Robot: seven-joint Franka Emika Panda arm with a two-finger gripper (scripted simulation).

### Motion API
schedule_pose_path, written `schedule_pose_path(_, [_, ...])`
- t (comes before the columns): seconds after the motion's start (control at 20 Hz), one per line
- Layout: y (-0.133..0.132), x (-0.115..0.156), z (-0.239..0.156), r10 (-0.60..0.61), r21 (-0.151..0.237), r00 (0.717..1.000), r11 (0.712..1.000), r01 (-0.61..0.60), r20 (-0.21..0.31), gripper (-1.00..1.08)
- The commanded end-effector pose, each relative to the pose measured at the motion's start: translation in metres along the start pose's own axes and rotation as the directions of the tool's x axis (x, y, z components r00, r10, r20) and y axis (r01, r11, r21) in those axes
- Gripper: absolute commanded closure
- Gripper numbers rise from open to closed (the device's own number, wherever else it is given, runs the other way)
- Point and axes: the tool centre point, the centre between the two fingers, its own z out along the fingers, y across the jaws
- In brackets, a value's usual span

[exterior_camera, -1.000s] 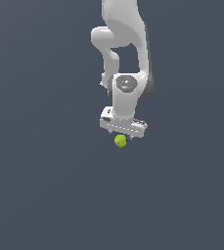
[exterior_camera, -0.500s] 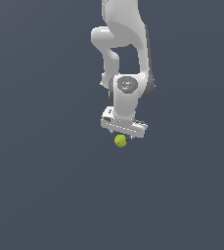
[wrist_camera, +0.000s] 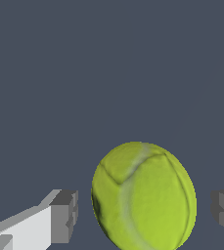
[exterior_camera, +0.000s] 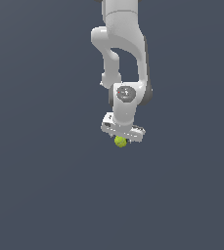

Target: Pick up the object and move it to a goal position.

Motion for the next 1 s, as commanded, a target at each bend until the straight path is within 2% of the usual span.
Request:
schedule_pose_path(0.0, [-0.0001, 0.0002, 0.0084, 0.001, 0.000, 1.000, 1.000, -0.001, -0.001, -0.92])
schedule_pose_path(0.2, [-0.0003, 0.0009, 0.0126, 0.001, 0.000, 1.000, 1.000, -0.001, -0.001, -0.92])
schedule_pose_path(0.25, [-0.0003, 0.0009, 0.0126, 0.001, 0.000, 1.000, 1.000, -0.001, -0.001, 1.08])
schedule_pose_path(0.95, [-0.0016, 0.0000, 0.0077, 0.000, 0.001, 1.000, 1.000, 0.000, -0.001, 1.08])
